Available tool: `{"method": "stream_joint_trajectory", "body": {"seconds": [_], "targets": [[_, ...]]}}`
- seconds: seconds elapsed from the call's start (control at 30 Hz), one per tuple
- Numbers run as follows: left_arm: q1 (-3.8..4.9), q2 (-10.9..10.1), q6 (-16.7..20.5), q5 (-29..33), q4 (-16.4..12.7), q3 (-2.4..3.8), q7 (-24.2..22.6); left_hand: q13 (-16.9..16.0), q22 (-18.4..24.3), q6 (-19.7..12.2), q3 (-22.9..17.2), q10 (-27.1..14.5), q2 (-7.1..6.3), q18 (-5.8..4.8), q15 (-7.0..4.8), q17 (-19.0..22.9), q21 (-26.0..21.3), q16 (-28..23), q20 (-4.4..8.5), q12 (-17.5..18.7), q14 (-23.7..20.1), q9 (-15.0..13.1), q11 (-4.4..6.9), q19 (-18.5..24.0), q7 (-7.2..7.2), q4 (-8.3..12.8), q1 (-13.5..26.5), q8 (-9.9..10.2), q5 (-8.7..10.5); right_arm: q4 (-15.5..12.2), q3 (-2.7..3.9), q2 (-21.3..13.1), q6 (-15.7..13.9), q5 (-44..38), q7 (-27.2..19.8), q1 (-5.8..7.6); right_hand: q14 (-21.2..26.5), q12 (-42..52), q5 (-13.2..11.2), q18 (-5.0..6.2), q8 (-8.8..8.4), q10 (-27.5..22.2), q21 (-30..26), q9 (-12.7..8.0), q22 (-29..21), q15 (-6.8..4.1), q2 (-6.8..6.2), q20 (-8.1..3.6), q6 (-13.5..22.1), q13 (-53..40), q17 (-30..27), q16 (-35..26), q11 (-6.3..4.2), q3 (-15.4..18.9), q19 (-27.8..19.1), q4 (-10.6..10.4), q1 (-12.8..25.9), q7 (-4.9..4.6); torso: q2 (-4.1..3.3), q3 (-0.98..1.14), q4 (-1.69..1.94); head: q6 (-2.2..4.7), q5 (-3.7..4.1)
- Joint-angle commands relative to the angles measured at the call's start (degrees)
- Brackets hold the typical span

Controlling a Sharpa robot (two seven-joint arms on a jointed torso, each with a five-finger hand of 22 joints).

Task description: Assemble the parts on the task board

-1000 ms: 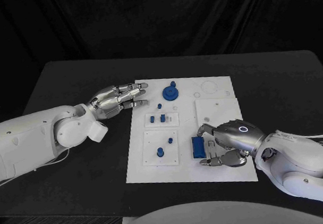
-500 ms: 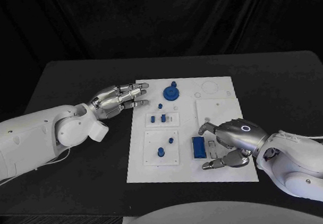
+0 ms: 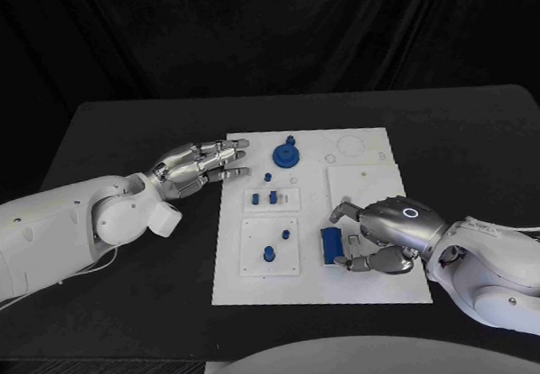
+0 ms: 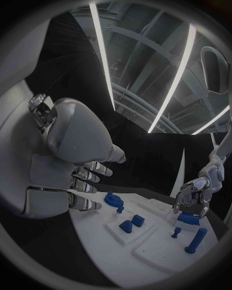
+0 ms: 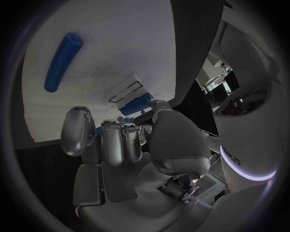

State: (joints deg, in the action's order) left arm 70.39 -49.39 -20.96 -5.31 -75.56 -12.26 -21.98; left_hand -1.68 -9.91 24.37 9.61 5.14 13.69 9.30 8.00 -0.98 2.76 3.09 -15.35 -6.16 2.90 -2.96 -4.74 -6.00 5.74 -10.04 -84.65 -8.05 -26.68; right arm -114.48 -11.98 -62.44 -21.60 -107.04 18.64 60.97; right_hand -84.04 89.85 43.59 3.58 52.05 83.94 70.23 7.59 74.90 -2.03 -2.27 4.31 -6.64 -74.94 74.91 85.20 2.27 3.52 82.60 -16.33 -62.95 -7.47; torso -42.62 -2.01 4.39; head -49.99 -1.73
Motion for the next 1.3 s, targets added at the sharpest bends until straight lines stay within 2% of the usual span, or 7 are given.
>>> {"method": "stream_joint_trajectory", "body": {"seconds": [0.03, 0.23, 0.5, 0.7, 0.97, 1.1, 1.3], "targets": [[-0.1, 0.2, -1.0, 0.0, 0.0, 0.05, -0.5, -0.1, 0.1, 0.2, -0.1, 0.4, 0.28, 1.12, 0.38, -0.1, 0.3, 0.2, -0.1, -0.2, -0.1, -0.1, -0.04, -0.3, 0.3, -0.2, 0.2, -0.3, 0.06, 0.3, 0.05, 0.2, 0.2, 0.5, 0.3, -0.09, -3.4, 0.2, 0.8, 0.67, 0.22, 6.1, -0.3, -0.2, 9.5, 0.33, -0.11, 0.13, 0.0, -15.1, 5.2, -0.3, 0.04, -0.4, -0.2, 0.1, -1.0, -0.71, -0.02, -0.02, 0.07, -0.01, 0.04], [-0.11, 0.2, -1.1, 0.0, 0.0, 0.05, -0.4, -0.1, 0.1, 0.2, -0.1, 0.4, 0.28, 1.12, 0.38, -0.1, 0.3, 0.2, -0.1, -0.2, -0.1, -0.1, -0.04, -0.3, 0.3, -0.2, 0.2, -0.3, 0.06, 0.6, 0.05, 0.6, 1.5, 0.6, 0.5, -0.09, -3.4, 0.2, 1.8, 0.69, 0.53, 6.1, -0.5, -0.8, 9.5, 0.36, -0.93, 0.14, -0.1, -15.1, 5.1, -0.4, 0.09, -1.5, -0.2, 1.1, -4.8, -0.8, 0.02, -0.04, -0.05, -0.01, -0.13], [-0.12, 0.2, -1.1, 0.0, 0.0, 0.05, -0.4, 0.0, 0.1, 0.2, -0.1, 0.5, 0.3, 1.11, 0.51, -0.1, 0.4, 0.2, -0.12, -0.2, -0.1, -0.1, -0.07, -0.3, 0.32, -0.2, 0.2, -0.3, 0.06, 0.8, 0.05, 1.1, 2.7, 1.1, 0.7, -0.09, -3.3, 0.2, -23.6, 0.69, 1.21, 6.1, -0.6, -2.1, 9.4, 0.62, -1.76, 0.35, -0.2, -15.1, 5.0, -0.4, 0.39, 0.6, -0.3, 1.2, -7.6, -1.07, 0.0, -0.02, -0.01, -0.01, -0.13], [-0.13, 0.2, -1.2, 0.0, 0.0, 0.05, -0.4, 0.0, 0.1, 0.2, -0.1, 0.5, 0.3, 1.11, 0.51, -0.1, 0.4, 0.2, -0.12, -0.2, -0.1, -0.1, -0.07, -0.3, 0.32, -0.2, 0.2, -0.3, 0.06, 1.0, 0.05, 1.2, 2.2, 1.5, 0.1, -0.1, -3.4, 0.2, -38.4, 0.67, 1.88, 6.1, -0.4, -2.9, 9.5, 0.67, -10.94, 0.42, -0.1, -15.1, 5.3, -0.3, 0.46, 5.3, -0.2, -1.0, -3.7, -1.12, -0.02, -0.01, 0.01, -0.01, -0.19], [-0.13, 0.0, -1.1, 0.0, -0.1, 0.05, -0.5, 0.0, 0.1, 0.2, -0.2, 0.5, 0.32, 1.11, 0.58, -0.1, 0.4, 0.2, -0.13, -0.2, -0.1, -0.1, -0.07, -0.3, 0.33, -0.2, 0.2, -0.3, 0.05, 0.3, 0.06, 0.3, -2.6, 5.9, -2.7, -0.06, -3.5, 0.2, -39.9, 0.58, 1.98, 6.1, 0.0, -3.1, 9.6, 0.52, -14.96, 0.25, 0.1, -15.1, 5.7, 0.0, 0.31, 10.7, -0.1, -1.1, 1.7, -0.98, 0.01, -0.04, -0.01, -0.01, -0.2], [-0.13, 0.0, -1.0, 0.0, -0.2, 0.05, -0.5, 0.0, 0.1, 0.2, -0.2, 0.5, 0.32, 1.11, 0.58, -0.1, 0.4, 0.2, -0.13, -0.2, -0.1, -0.1, -0.07, -0.3, 0.33, -0.2, 0.2, -0.3, 0.05, -0.5, 0.07, -1.0, -5.5, 13.5, -5.1, 0.62, -3.5, 0.2, -39.5, 0.63, 2.15, 6.1, -0.2, -3.2, 9.5, 0.49, -14.22, 0.21, 0.1, -15.1, 5.8, 0.0, 0.27, 10.1, -0.2, -1.1, 5.8, -0.93, -0.02, -0.02, 0.02, -0.01, -0.18], [-0.13, -0.1, -0.7, 0.0, -0.2, 0.05, -0.6, -0.1, 0.0, 0.3, -0.2, 0.5, 0.31, 1.11, 0.63, -0.1, 0.4, 0.3, -0.15, -0.2, 0.0, -0.1, -0.08, -0.4, 0.33, -0.2, 0.2, -0.3, 0.02, -1.7, 0.07, -4.0, -7.7, 28.8, -8.0, 5.16, -4.3, 0.2, -33.9, 0.15, 7.1, 6.1, 2.5, -1.2, 10.2, 0.51, 0.88, 0.31, -4.4, -15.1, 8.1, 1.3, 0.24, 3.0, 0.9, -0.5, 9.6, -0.58, 0.02, -0.05, -0.09, -0.01, -0.33]]}}
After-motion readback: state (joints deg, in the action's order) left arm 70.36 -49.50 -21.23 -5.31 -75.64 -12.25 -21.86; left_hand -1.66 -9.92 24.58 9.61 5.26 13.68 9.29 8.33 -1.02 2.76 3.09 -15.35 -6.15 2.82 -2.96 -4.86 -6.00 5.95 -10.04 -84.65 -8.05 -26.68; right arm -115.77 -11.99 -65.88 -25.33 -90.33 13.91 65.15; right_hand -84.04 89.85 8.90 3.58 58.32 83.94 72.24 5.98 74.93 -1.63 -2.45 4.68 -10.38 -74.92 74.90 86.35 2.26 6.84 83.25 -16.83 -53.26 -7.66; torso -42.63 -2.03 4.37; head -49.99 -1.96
